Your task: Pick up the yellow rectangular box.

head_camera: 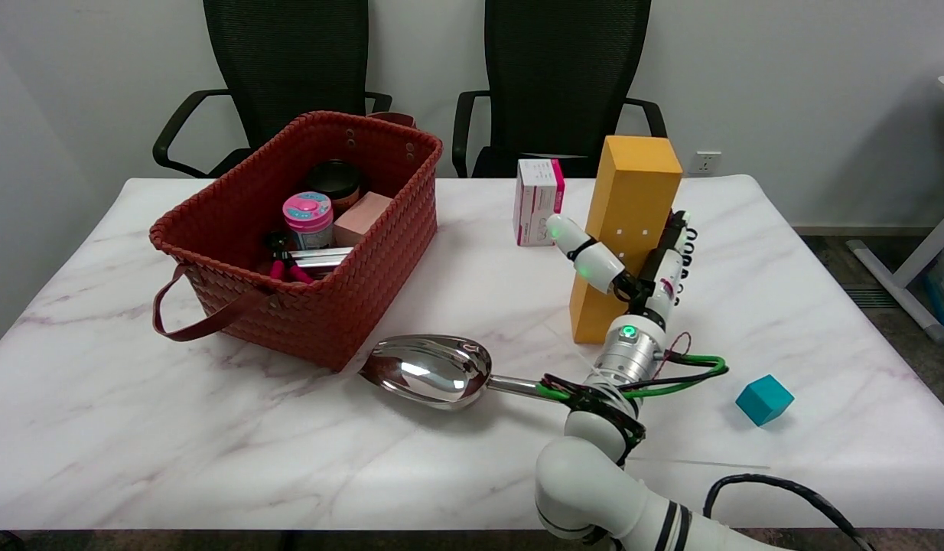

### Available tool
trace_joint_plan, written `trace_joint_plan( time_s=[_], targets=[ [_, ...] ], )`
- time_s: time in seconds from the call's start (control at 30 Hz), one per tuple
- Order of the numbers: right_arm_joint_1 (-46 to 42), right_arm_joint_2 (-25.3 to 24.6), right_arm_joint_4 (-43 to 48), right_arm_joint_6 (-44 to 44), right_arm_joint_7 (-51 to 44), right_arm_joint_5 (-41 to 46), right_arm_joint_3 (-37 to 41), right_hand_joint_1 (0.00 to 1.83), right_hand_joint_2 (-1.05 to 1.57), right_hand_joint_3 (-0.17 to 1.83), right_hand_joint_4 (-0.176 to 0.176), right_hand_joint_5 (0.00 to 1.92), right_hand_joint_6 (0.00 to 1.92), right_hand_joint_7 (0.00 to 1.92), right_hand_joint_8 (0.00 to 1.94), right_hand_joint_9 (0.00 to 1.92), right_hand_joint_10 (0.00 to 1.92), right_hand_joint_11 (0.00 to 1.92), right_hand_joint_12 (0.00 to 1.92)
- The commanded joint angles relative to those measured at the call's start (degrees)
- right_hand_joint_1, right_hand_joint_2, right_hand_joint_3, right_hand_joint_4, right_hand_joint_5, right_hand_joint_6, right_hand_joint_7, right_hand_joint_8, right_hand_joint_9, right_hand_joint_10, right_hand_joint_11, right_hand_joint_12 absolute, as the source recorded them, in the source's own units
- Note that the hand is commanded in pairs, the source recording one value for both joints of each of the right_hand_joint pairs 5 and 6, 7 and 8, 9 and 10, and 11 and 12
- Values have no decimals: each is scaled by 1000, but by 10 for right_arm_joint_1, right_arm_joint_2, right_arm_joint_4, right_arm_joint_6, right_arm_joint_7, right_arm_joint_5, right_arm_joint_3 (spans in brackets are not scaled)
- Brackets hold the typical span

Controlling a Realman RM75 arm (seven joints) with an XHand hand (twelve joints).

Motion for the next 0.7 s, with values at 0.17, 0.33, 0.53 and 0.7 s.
trace_joint_plan(
  time_s=[0.17, 0.33, 0.53, 0.7],
  targets=[
    [11, 2, -10, 2, -2, 7, 4, 1093, 537, 264, 0, 0, 0, 0, 0, 0, 0, 0, 0],
    [8, -2, -10, 19, -2, 3, 3, 1113, 593, 445, 0, 0, 0, 0, 0, 0, 0, 0, 0],
    [7, -2, -10, 25, 3, 1, 0, 1135, 749, 554, 0, 0, 0, 89, 89, 125, 125, 49, 49],
    [9, -2, -10, 31, 4, -1, -1, 1159, 951, 758, 0, 195, 195, 369, 369, 333, 333, 275, 275]
  ],
)
